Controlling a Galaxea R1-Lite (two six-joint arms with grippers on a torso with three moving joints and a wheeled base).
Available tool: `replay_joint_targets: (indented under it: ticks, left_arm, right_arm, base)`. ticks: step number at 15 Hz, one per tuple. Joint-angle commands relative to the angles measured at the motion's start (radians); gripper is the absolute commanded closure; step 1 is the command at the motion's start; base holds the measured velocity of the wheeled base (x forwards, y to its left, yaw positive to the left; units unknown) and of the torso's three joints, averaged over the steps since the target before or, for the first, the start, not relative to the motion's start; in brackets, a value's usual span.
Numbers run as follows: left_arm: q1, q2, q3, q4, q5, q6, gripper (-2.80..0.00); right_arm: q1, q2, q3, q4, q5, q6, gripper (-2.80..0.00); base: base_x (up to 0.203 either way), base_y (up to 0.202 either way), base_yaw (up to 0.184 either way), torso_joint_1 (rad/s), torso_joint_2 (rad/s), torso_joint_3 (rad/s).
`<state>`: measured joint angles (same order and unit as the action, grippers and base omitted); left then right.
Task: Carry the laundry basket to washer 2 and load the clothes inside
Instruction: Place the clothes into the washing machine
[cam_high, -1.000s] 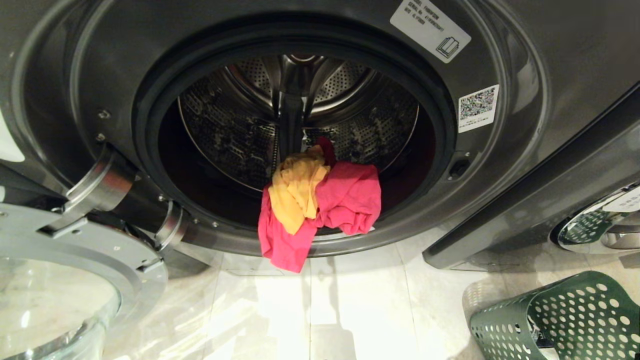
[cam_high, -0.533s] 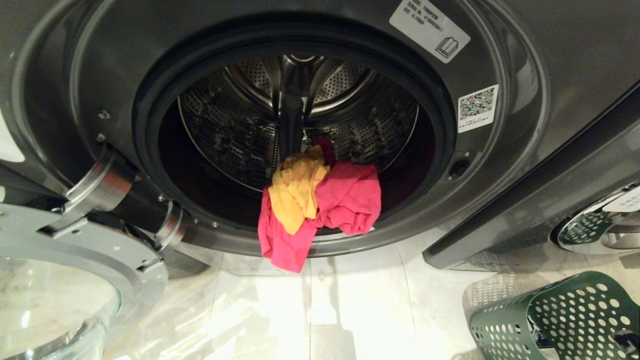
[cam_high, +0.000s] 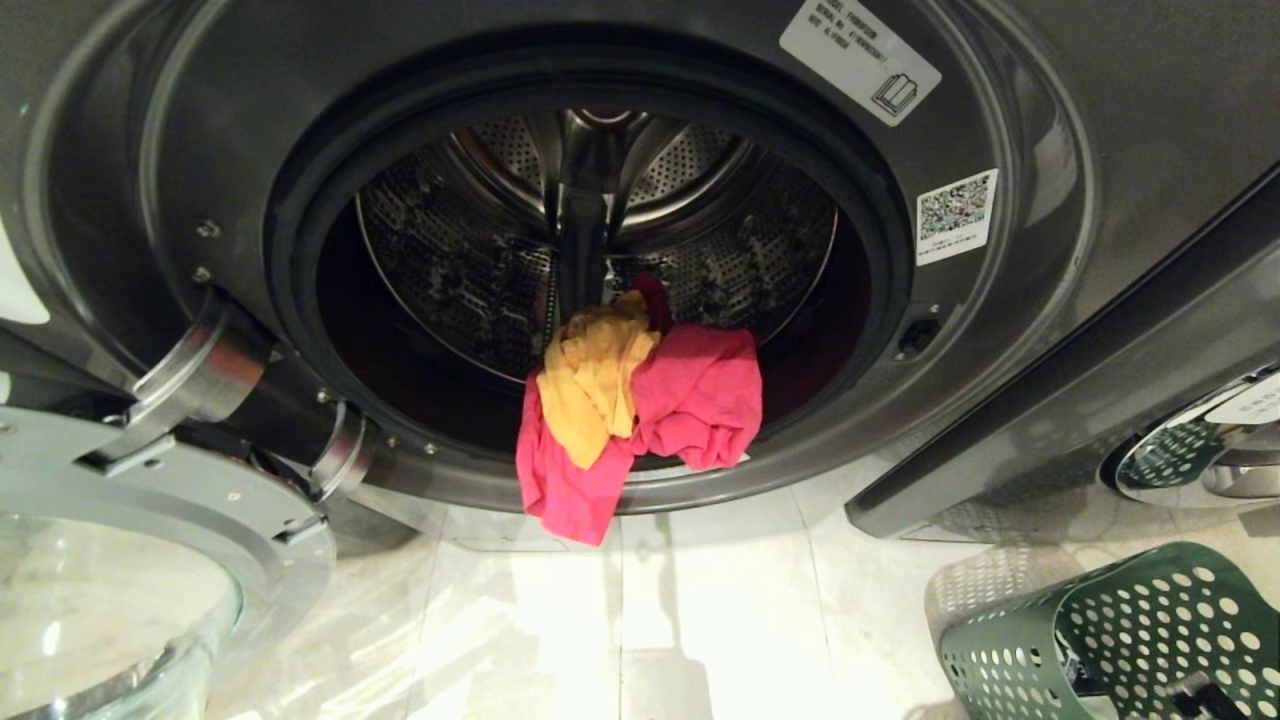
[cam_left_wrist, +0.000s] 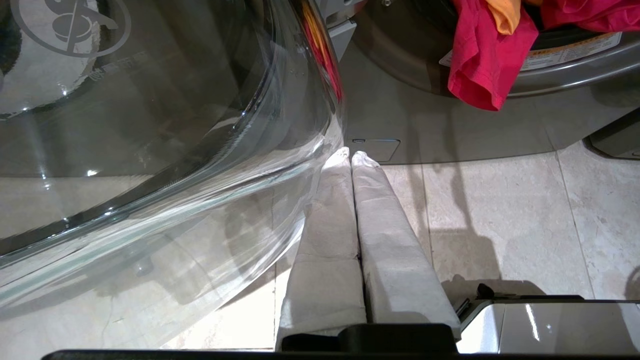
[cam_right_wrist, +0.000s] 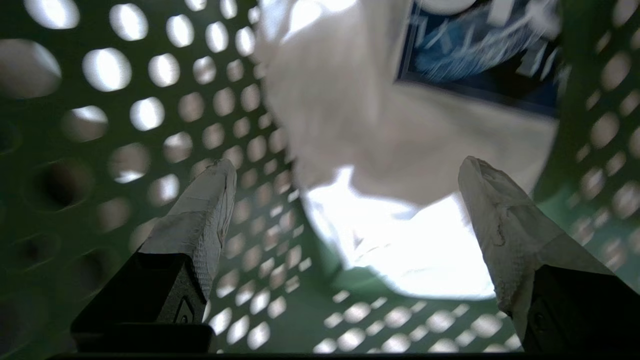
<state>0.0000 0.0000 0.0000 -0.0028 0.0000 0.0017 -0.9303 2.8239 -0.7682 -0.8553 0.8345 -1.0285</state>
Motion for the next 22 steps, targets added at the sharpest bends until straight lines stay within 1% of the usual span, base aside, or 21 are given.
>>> replay_joint_targets:
  ticks: [1, 2, 5, 8, 14, 16, 17, 19, 21, 22]
  left_arm:
    - [0.000, 0.000, 0.002, 0.000, 0.000, 0.000, 0.00]
    - [0.000, 0.000, 0.002, 0.000, 0.000, 0.000, 0.00]
    - [0.000, 0.000, 0.002, 0.000, 0.000, 0.000, 0.00]
    - [0.000, 0.000, 0.002, 0.000, 0.000, 0.000, 0.00]
    - [0.000, 0.000, 0.002, 0.000, 0.000, 0.000, 0.00]
    - [0.000, 0.000, 0.002, 0.000, 0.000, 0.000, 0.00]
    - [0.000, 0.000, 0.002, 0.000, 0.000, 0.000, 0.00]
    - [0.000, 0.000, 0.002, 0.000, 0.000, 0.000, 0.00]
    - [0.000, 0.000, 0.002, 0.000, 0.000, 0.000, 0.00]
    - [0.000, 0.001, 0.002, 0.000, 0.000, 0.000, 0.00]
  right_arm:
    - [0.028, 0.086, -0.046, -0.129, 0.006, -0.006, -2.80]
    - [0.033, 0.108, -0.062, -0.181, 0.005, -0.005, -2.80]
    - [0.054, 0.164, -0.098, -0.283, 0.005, -0.006, -2.80]
    - [0.081, 0.220, -0.146, -0.356, 0.004, 0.003, -2.80]
    - [0.167, 0.247, -0.185, -0.369, -0.008, 0.048, -2.80]
    - [0.194, 0.247, -0.230, -0.373, -0.072, 0.088, -2.80]
    - [0.209, 0.247, -0.240, -0.373, -0.120, 0.126, -2.80]
    - [0.235, 0.245, -0.260, -0.374, -0.270, 0.197, -2.80]
    - [0.268, 0.243, -0.283, -0.373, -0.412, 0.327, -2.80]
    - [0.284, 0.243, -0.289, -0.371, -0.455, 0.379, -2.80]
  base:
    - [0.000, 0.000, 0.000, 0.000, 0.00, 0.000]
    - [0.000, 0.000, 0.000, 0.000, 0.00, 0.000]
    - [0.000, 0.000, 0.000, 0.000, 0.00, 0.000]
    - [0.000, 0.000, 0.000, 0.000, 0.00, 0.000]
    - [0.000, 0.000, 0.000, 0.000, 0.00, 0.000]
    - [0.000, 0.000, 0.000, 0.000, 0.00, 0.000]
    - [0.000, 0.000, 0.000, 0.000, 0.00, 0.000]
    - [0.000, 0.000, 0.000, 0.000, 0.00, 0.000]
    - [0.000, 0.000, 0.000, 0.000, 0.00, 0.000]
    - [0.000, 0.000, 0.000, 0.000, 0.00, 0.000]
